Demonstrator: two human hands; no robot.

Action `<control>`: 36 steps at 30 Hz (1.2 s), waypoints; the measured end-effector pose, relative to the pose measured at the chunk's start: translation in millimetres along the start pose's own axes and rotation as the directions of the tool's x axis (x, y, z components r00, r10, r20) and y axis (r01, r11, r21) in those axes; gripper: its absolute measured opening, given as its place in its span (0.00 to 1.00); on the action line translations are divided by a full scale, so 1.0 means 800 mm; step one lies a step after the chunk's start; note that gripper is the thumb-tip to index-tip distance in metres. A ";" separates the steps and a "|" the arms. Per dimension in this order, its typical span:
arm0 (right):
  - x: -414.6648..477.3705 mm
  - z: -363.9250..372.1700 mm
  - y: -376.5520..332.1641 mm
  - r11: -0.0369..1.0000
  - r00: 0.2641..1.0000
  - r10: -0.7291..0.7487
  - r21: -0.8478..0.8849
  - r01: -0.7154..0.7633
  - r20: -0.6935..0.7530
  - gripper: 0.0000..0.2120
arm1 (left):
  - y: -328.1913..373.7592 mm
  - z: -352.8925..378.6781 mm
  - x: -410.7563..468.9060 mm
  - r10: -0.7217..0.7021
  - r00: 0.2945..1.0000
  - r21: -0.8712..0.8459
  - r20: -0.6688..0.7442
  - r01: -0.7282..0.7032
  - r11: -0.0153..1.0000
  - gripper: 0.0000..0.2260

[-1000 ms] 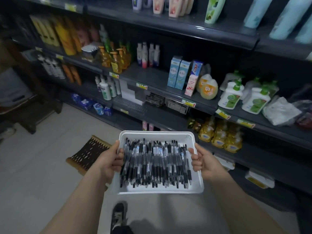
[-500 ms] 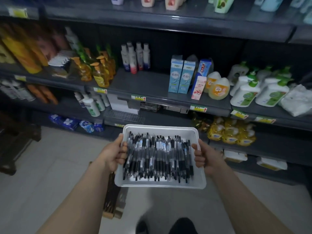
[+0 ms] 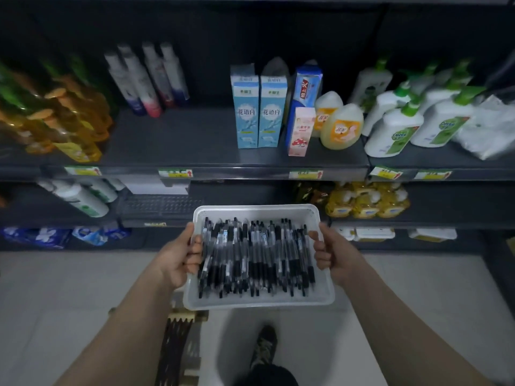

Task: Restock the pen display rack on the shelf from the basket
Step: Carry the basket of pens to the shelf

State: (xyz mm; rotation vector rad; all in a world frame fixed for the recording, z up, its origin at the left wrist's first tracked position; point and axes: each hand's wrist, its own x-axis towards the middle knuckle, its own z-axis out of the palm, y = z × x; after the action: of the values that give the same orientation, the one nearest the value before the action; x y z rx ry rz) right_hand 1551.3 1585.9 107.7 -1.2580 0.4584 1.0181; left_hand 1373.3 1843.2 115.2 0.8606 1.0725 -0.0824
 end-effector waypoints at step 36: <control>0.430 0.014 0.032 0.975 0.990 -0.114 0.184 0.127 -0.078 0.17 | 0.093 0.002 0.489 -0.089 0.980 0.216 0.180 0.049 0.975 0.18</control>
State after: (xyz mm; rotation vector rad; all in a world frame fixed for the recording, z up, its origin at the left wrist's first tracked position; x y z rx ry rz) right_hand 1703.4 1724.7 -169.6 -1.1380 0.5124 0.8122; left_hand 1606.2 2023.3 -152.2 0.9851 0.9251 -0.3362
